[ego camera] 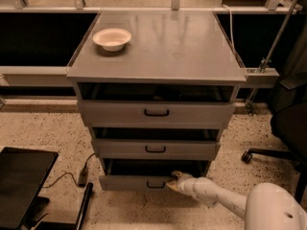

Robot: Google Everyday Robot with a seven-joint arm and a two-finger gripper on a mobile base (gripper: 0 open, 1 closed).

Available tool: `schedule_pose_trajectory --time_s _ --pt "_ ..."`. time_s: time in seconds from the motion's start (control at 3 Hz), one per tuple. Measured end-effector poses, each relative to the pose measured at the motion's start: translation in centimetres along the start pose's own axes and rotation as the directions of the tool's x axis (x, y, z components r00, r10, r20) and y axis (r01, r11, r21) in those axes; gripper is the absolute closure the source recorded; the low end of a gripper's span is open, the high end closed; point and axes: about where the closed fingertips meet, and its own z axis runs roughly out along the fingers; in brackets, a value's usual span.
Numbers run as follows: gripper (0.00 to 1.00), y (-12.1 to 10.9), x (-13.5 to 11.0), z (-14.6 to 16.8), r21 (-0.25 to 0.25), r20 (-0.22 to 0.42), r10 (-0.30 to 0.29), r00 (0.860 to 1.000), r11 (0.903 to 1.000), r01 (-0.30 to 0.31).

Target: Open bottom drawer

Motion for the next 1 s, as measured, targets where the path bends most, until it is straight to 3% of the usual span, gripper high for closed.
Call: schedule_pose_trajectory --time_s 0.33,0.67,1.0 --pt "1.00 -0.1 -0.4 -0.4 0.000 0.000 0.000 1.000 1.0000 0.000" --pt "1.00 1.8 0.6 -1.4 0.009 -0.005 0.026 1.000 0.9996 -0.026" --pt "1.00 1.8 0.2 -1.8 0.009 -0.005 0.026 1.000 0.9996 -0.026"
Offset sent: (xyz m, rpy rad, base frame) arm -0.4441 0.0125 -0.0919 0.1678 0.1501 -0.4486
